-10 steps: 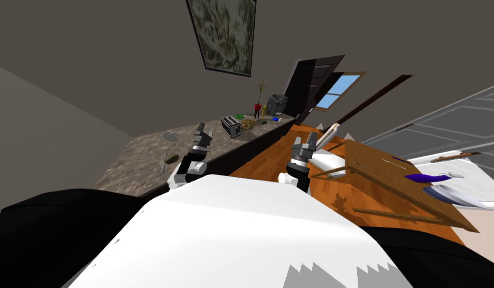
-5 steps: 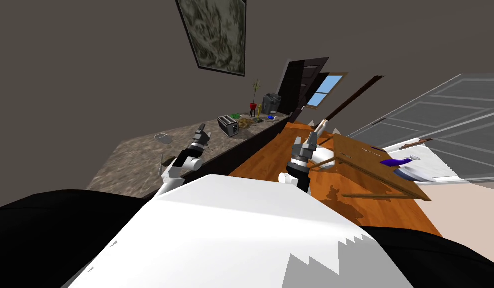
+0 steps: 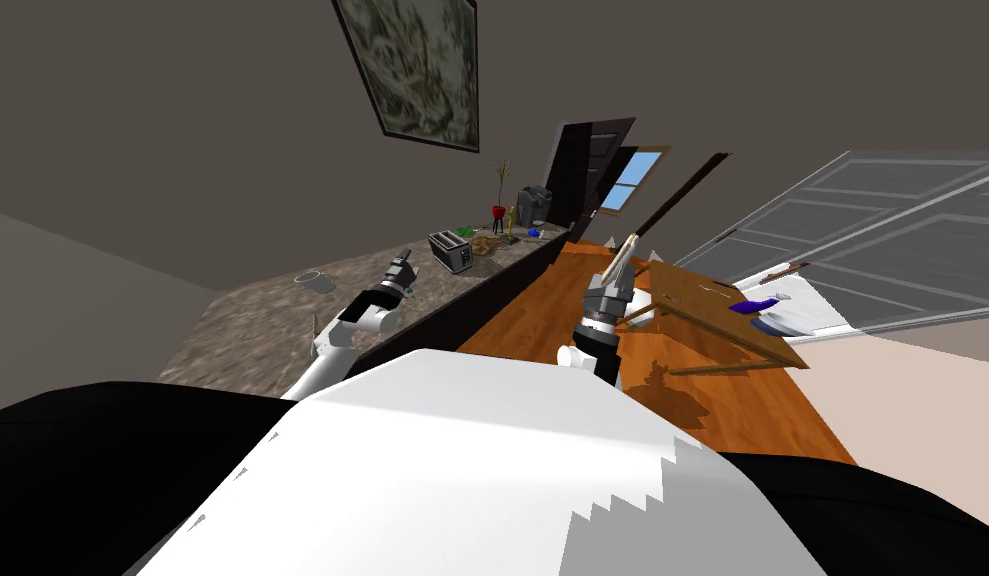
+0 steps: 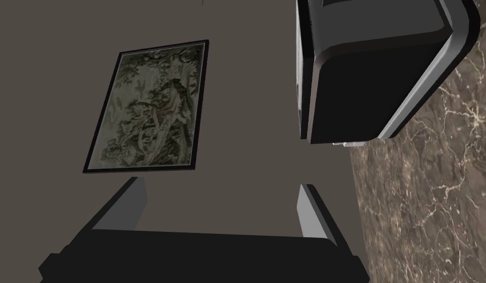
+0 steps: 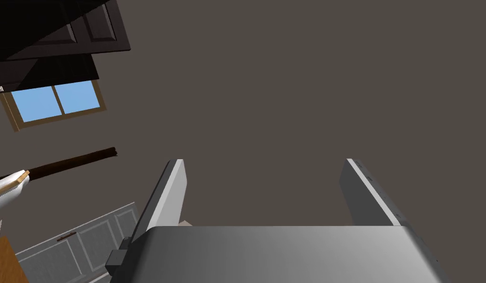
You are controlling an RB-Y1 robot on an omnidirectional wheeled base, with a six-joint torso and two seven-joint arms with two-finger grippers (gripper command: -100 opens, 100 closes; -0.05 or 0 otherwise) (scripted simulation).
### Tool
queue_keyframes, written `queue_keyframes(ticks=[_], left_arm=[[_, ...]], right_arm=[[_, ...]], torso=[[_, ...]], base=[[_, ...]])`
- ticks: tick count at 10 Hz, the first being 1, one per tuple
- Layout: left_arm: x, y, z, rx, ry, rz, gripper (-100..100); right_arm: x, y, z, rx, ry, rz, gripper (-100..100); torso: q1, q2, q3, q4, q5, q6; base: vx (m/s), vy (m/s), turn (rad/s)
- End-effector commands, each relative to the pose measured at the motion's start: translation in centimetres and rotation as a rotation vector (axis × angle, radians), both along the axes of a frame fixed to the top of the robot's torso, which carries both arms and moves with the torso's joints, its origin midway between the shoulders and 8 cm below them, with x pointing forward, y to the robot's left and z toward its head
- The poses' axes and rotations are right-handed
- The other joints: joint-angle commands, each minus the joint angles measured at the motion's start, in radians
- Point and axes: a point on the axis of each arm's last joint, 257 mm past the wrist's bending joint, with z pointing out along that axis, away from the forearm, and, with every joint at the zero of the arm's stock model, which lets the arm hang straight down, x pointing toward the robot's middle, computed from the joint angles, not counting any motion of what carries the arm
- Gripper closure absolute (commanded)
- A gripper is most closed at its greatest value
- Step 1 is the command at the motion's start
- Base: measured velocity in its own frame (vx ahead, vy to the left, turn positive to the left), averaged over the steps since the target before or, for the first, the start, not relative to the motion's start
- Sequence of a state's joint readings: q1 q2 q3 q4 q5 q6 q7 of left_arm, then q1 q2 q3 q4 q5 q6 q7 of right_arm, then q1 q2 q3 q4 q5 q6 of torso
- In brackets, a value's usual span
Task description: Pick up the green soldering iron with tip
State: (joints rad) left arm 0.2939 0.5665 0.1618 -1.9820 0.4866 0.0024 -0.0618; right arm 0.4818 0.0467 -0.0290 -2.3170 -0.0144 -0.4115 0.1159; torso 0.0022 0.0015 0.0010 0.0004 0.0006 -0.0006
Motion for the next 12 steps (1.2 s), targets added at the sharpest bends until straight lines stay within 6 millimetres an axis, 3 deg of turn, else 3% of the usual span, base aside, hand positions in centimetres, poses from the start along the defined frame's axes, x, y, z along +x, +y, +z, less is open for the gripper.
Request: queue_keyframes(ticks=[1, 2, 7, 9, 12], left_arm=[[0.6, 1.8, -1.3, 0.013, 0.066, 0.014, -100], [0.6, 1.8, -1.8, 0.012, 0.086, 0.017, -100], [1.9, 6.3, -5.4, 0.023, 0.270, 0.054, -100], [1.8, 6.4, -6.3, 0.022, 0.306, 0.058, -100], [1.8, 9.2, -8.8, 0.016, 0.427, 0.084, -100]], right_arm=[[0.0, 0.0, 0.0, 0.000, 0.000, 0.000, 0], [0.0, 0.0, 0.0, 0.000, 0.000, 0.000, 0], [0.0, 0.0, 0.0, 0.000, 0.000, 0.000, 0], [0.0, 0.0, 0.0, 0.000, 0.000, 0.000, 0], [0.0, 0.0, 0.0, 0.000, 0.000, 0.000, 0]], torso=[[0.000, 0.000, 0.000, 0.000, 0.000, 0.000], [0.000, 0.000, 0.000, 0.000, 0.000, 0.000], [-0.001, -0.001, -0.001, 0.000, 0.000, 0.000], [-0.001, -0.001, -0.001, 0.000, 0.000, 0.000], [-0.001, -0.002, -0.001, 0.000, 0.000, 0.000]], base=[[-0.042, 0.007, -0.193], [-0.031, 0.009, -0.081], [-0.022, 0.005, -0.154], [-0.014, 0.006, -0.048], [-0.019, 0.003, -0.158]])
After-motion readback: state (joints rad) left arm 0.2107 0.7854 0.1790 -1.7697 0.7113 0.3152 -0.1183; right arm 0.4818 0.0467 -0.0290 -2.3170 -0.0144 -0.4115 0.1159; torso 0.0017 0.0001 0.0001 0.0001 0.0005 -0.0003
